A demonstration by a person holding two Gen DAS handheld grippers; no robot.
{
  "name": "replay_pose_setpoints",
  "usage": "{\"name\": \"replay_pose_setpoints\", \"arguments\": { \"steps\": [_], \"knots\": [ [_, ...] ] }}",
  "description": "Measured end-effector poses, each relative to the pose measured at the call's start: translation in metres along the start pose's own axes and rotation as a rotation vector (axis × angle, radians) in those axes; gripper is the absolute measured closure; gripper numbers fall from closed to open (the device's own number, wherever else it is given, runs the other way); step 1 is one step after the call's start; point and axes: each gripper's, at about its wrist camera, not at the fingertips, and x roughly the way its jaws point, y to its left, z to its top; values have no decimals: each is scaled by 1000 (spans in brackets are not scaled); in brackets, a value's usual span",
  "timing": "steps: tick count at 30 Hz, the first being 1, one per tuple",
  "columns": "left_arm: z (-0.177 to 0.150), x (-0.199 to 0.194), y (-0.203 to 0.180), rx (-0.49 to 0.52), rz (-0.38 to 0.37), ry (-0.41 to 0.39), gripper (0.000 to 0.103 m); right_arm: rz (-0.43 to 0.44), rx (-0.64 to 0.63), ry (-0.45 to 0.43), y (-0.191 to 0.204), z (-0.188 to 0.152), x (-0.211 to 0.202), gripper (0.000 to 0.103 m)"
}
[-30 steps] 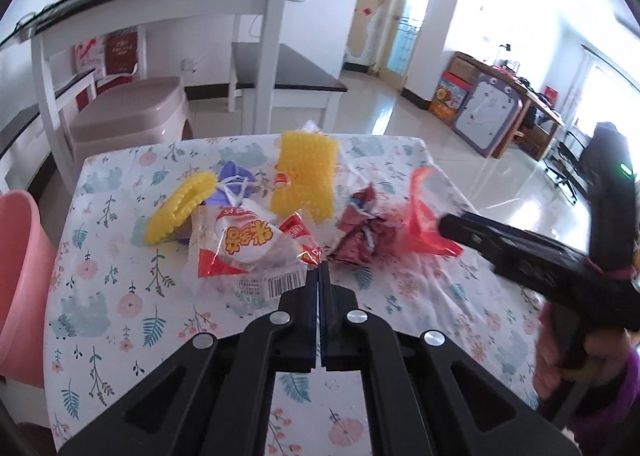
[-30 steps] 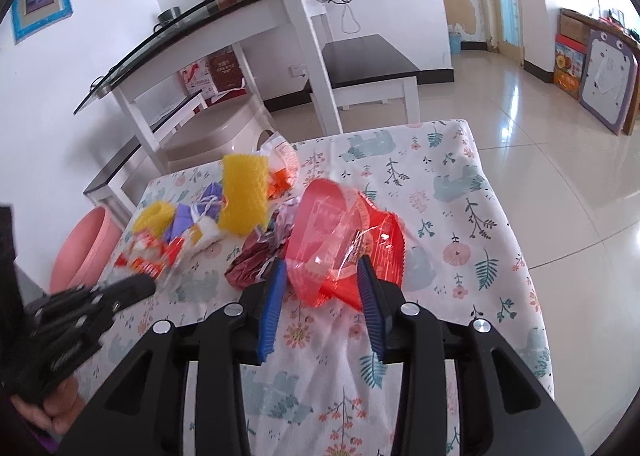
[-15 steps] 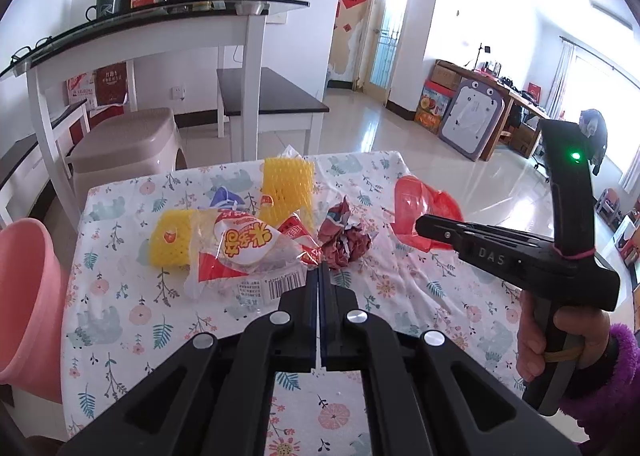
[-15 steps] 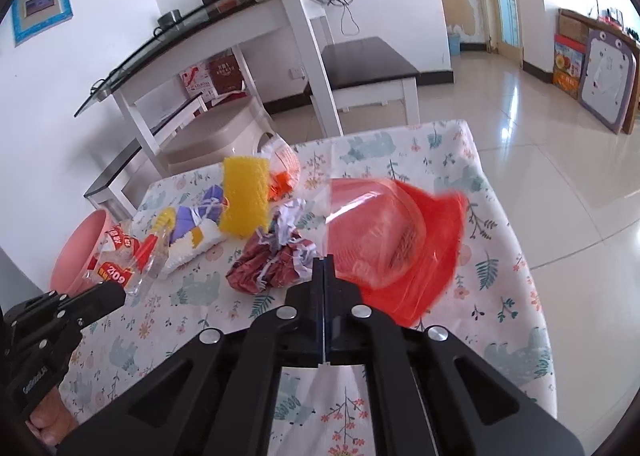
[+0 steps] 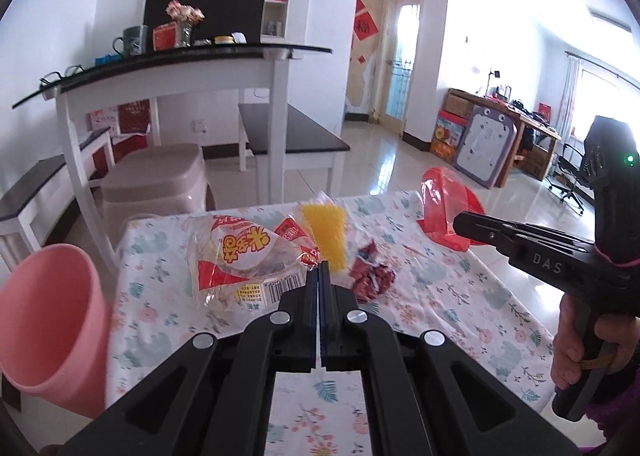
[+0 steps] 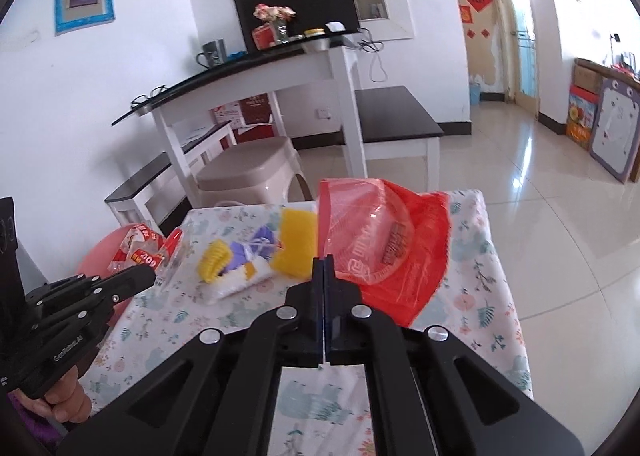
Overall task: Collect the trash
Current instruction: 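Grasp the white snack wrapper with the left gripper while the right gripper grasps the red plastic bag, then carry both items over the pink bucket and open both grippers to drop them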
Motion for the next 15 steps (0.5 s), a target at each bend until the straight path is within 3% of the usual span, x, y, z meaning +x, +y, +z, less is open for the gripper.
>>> {"name": "replay_pose_setpoints", "arguments": {
  "steps": [15],
  "knots": [
    [-1,-44,91,-140,167,-75,103,197,-188,-34,119,31,23,103]
  ]
}}
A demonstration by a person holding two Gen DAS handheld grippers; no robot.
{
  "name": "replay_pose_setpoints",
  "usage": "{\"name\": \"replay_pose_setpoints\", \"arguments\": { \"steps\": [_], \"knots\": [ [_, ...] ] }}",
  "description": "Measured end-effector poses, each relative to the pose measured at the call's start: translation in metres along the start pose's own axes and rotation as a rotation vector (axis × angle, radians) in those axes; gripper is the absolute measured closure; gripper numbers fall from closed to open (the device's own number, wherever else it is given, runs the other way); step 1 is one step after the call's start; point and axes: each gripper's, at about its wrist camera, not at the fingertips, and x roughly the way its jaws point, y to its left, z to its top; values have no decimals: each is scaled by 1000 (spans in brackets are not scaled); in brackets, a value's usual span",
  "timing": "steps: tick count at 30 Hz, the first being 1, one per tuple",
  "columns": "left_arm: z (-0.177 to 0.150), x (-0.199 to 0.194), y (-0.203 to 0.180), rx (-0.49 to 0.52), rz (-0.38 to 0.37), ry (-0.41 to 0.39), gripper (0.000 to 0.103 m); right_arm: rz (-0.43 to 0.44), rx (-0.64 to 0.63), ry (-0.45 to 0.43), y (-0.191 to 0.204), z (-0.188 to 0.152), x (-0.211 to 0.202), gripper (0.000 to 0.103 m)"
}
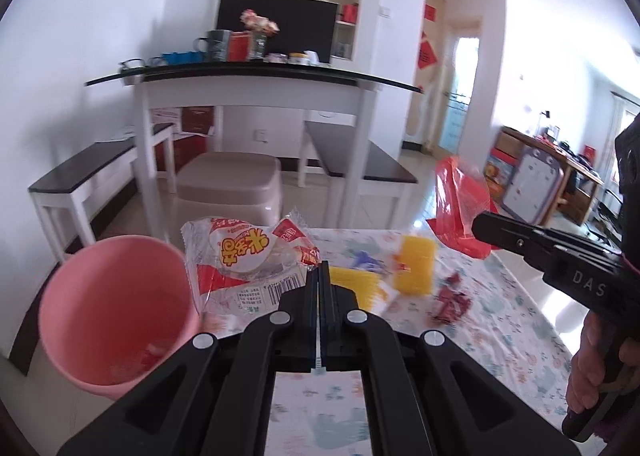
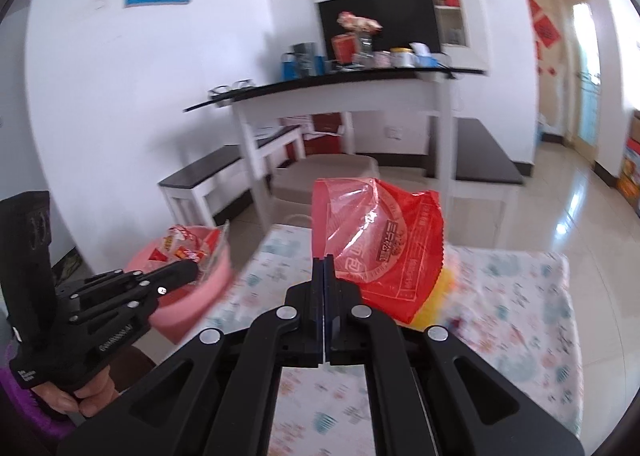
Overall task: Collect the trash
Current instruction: 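Carry both items over the pink bucket and open both grippers to drop them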
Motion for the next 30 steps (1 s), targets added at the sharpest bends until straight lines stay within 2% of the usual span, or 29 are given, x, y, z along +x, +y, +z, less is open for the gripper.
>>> {"name": "replay_pose_setpoints", "arguments": {
  "steps": [9,15,23,30],
  "knots": [
    [-2,-22,72,-64,158,-37,103,170,-94,27,75,30,57,103],
    [-9,-28,121,-122,247,-17,103,263,-117,75,115,30,95,103],
    [-28,-15,154,-180,276,64,103,361,-91,208,148,12,146,103],
    [-41,0,166,-204,293,128,103,413,-79,307,163,-9,176,103]
  ]
}}
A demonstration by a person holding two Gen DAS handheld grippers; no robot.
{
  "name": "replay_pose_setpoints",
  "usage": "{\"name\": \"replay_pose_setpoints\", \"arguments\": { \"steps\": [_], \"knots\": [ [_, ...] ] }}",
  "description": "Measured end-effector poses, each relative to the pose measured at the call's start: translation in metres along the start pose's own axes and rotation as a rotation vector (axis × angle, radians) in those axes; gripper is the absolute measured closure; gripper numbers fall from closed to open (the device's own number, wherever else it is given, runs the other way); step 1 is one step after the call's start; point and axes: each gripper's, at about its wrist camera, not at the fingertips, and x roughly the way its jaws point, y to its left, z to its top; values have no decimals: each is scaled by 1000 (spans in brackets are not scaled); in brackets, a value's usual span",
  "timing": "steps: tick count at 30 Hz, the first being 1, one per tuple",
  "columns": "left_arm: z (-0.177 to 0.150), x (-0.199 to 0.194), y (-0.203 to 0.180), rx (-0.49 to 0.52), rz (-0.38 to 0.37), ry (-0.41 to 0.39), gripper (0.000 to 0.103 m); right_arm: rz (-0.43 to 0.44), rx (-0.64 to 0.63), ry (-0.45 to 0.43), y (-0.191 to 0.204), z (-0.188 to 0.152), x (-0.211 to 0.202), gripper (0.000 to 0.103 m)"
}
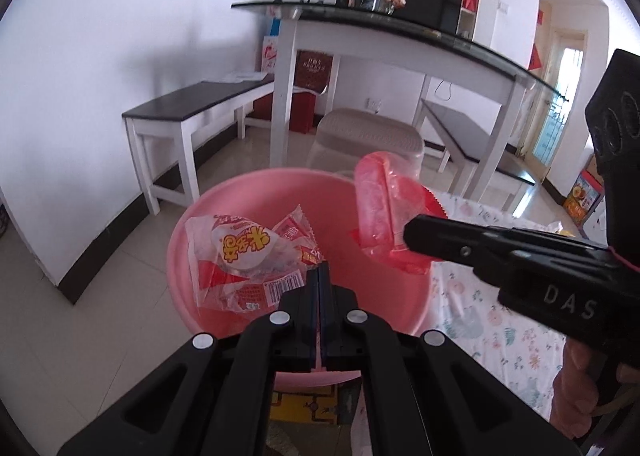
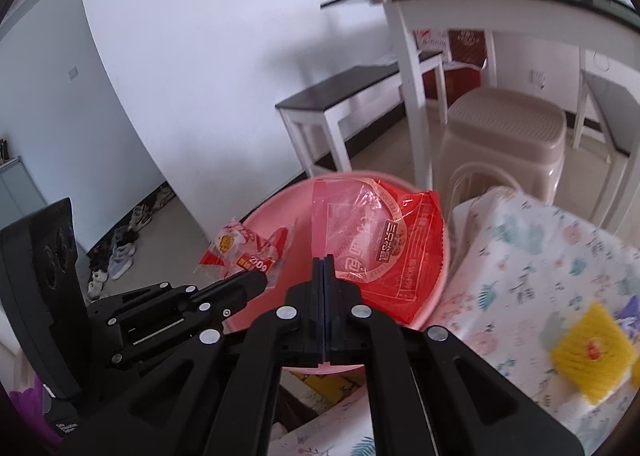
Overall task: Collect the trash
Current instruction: 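Carry both items over the pink bucket and open both grippers to drop them, then move both grippers back toward the remaining yellow mesh sleeves on the table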
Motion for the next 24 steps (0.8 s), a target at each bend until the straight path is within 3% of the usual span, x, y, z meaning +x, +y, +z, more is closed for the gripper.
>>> {"name": "replay_pose_setpoints", "arguments": {
  "steps": [10,12,16,19,24],
  "knots": [
    [-11,10,8,-32,20,39,102,-3,-8,55,-1,-12,15,102],
    [-10,10,9,-39,12,41,97,-7,-8,67,0,-12,17,102],
    [-10,5,9,-50,18,29,68,-13,-15,77,0,-12,20,100],
    [-9,-1,11,-56,15,21,66,-10,-11,73,-1,-14,19,83],
    [-10,-6,12,-58,18,15,66,-18,-13,59,-2,-14,12,81]
  ]
}}
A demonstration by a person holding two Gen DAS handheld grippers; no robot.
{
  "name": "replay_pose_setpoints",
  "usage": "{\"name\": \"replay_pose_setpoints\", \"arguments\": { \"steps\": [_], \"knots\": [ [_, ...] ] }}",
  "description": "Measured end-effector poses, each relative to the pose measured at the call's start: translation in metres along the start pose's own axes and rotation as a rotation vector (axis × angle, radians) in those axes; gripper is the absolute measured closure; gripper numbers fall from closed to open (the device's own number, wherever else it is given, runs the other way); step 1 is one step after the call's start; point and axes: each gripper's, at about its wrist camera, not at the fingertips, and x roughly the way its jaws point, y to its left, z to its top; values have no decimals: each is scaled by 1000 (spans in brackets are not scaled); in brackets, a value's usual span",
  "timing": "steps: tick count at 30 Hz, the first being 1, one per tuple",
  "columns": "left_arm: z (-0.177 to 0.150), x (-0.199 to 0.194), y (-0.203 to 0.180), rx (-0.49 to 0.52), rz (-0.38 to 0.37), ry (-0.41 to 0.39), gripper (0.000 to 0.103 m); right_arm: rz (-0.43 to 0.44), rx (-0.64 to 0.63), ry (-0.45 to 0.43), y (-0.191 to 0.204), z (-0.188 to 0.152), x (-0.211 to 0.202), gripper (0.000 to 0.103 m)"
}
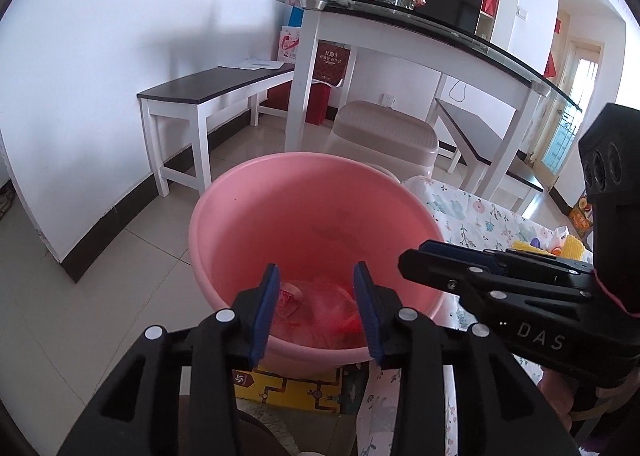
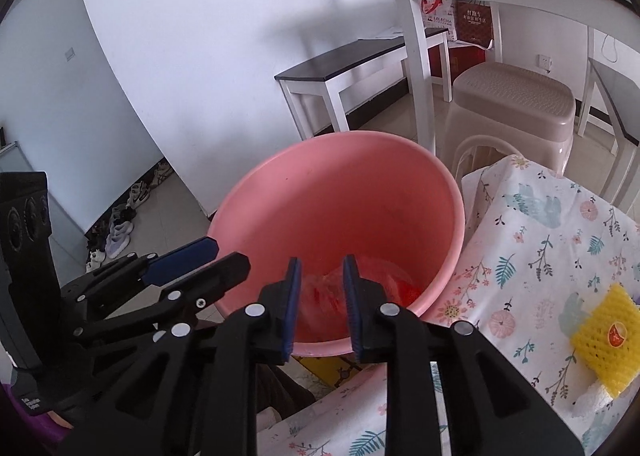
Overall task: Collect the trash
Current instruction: 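Move both grippers back toward the remaining yellow mesh sleeves on the table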
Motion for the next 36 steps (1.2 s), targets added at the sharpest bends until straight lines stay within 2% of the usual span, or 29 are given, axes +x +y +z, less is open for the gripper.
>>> {"name": "replay_pose_setpoints", "arguments": {
  "steps": [10,23,27,36],
  "knots": [
    [0,-12,-16,8,-51,-15,62,-62,-12,-66,-8,-15,-42,81],
    [-3,-24,-74,75,-143,-6,58,-214,19,-142,-36,-51,-118,81],
    [-5,-25,-97,116,-174,3,58,-279,49,-164,-54,-65,-143,81],
    [-8,-20,-159,226,-258,21,58,-406,209,-189,-115,-103,-193,81]
  ]
}}
